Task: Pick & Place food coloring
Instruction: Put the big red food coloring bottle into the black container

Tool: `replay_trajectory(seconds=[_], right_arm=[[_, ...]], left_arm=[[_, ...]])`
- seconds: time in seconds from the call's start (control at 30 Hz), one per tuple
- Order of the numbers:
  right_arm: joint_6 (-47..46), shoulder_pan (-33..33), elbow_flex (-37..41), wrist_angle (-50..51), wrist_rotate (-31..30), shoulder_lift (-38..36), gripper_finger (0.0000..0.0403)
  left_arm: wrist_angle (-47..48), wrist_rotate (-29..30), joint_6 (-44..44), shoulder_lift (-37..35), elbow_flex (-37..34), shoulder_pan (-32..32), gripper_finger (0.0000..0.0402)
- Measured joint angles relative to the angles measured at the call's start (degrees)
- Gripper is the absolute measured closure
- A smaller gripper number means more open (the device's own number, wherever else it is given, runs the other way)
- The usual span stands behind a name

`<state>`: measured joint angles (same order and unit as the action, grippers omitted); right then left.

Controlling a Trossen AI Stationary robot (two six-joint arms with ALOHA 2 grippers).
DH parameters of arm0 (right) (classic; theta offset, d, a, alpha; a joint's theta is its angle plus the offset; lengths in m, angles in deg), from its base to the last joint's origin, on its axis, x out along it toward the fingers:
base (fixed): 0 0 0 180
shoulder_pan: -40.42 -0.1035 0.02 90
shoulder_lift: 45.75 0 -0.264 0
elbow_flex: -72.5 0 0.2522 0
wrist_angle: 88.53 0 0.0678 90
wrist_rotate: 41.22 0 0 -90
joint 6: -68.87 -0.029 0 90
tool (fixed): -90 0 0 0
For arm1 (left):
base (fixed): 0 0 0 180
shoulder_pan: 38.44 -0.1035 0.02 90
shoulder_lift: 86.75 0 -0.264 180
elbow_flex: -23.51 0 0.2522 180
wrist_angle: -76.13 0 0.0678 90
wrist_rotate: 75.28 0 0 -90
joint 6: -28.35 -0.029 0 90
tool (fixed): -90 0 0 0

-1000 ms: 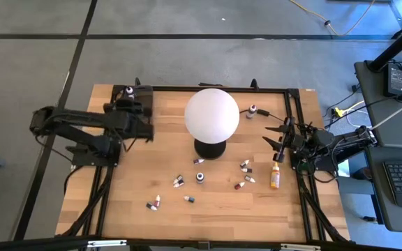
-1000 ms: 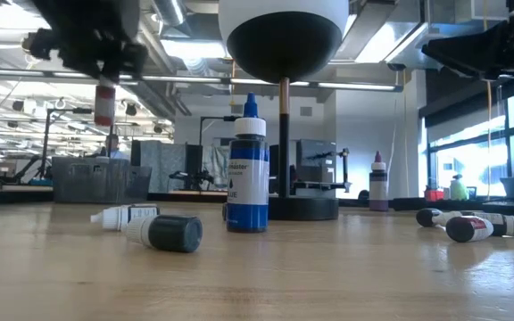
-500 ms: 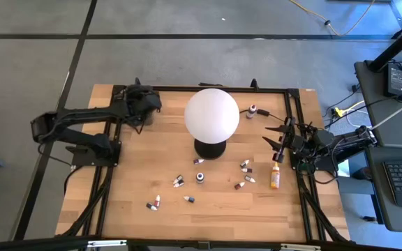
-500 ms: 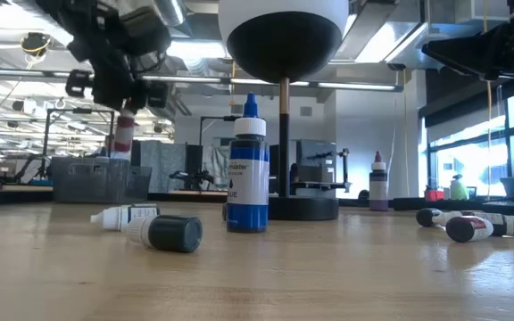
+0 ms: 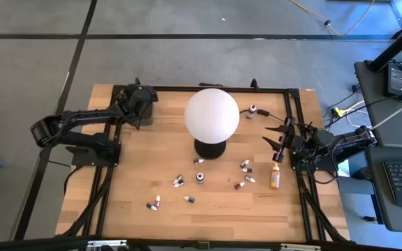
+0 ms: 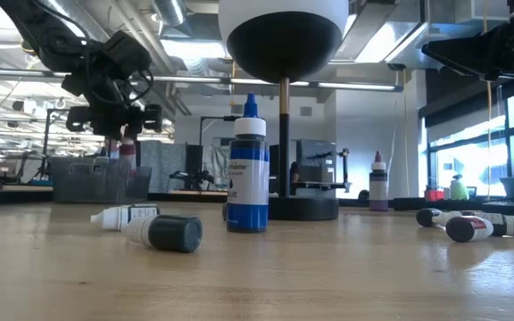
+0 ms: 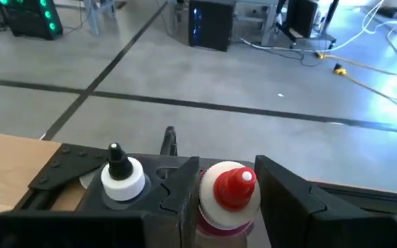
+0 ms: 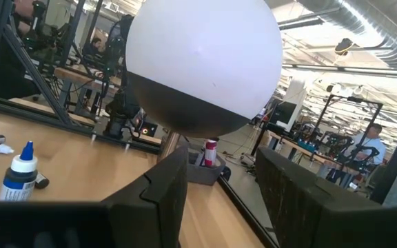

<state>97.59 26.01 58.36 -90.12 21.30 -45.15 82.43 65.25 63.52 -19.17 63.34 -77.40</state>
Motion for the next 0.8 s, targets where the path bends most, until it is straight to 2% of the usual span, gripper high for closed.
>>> replay_trajectory(seconds=[0.2,0.43,0.57,0.8], right_arm=[[0.1,0.0,0.0,0.0,0.0,0.0,0.023],[0.2,0.0,0.0,0.0,0.0,0.0,0.023],[0.2,0.0,0.0,0.0,0.0,0.0,0.023],[0.2,0.0,0.0,0.0,0.0,0.0,0.023]], left_arm=[[3.4,1.5,1.1,1.8,0.0,-0.3,0.0281],[2.9,2.1,3.6,4.8,0.0,-1.3,0.0271],[2.5,0.3,4.6,6.0,0.0,-2.5,0.0258],[2.5,1.0,4.6,6.0,0.0,-2.8,0.0255]])
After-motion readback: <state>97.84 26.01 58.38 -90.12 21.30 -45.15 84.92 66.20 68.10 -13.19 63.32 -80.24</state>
